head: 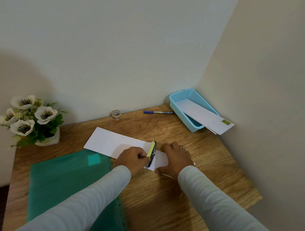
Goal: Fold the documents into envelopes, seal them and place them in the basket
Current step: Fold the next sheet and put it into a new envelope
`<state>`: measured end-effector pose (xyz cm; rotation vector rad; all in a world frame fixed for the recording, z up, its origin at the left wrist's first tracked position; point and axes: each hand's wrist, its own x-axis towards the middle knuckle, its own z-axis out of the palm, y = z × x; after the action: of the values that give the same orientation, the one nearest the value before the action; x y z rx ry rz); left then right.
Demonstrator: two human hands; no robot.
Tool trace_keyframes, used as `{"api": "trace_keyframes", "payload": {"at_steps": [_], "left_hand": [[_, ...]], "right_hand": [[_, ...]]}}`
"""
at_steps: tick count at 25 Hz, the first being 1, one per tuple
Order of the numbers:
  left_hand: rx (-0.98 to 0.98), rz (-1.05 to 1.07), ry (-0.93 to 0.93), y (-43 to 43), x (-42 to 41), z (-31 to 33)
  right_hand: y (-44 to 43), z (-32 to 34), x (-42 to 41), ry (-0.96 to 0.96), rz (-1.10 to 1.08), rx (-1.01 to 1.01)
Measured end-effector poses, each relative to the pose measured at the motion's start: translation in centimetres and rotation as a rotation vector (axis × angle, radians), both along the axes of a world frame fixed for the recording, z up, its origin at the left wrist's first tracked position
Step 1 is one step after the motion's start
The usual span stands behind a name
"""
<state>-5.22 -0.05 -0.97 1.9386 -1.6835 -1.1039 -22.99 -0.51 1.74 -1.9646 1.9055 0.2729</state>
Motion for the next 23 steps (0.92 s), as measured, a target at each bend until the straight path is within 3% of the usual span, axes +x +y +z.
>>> {"api": "trace_keyframes", "payload": {"at_steps": [6, 17, 23], "left_hand": [[-0.041, -0.014, -0.038, 0.4, -0.5, 0.4], [-0.109, -0.085, -0.146, 0.1, -1.8, 0.7], [-0.094, -0.08, -0.15, 0.0, -2.0, 0.5]], "right_hand": [[0.1, 0.1, -0.2, -0.102, -0.069, -0.002], [1.3, 1.5, -7.4, -0.284, -0.413, -0.071], [1.3, 1.5, -8.4, -0.51, -0.572, -0.103]]}}
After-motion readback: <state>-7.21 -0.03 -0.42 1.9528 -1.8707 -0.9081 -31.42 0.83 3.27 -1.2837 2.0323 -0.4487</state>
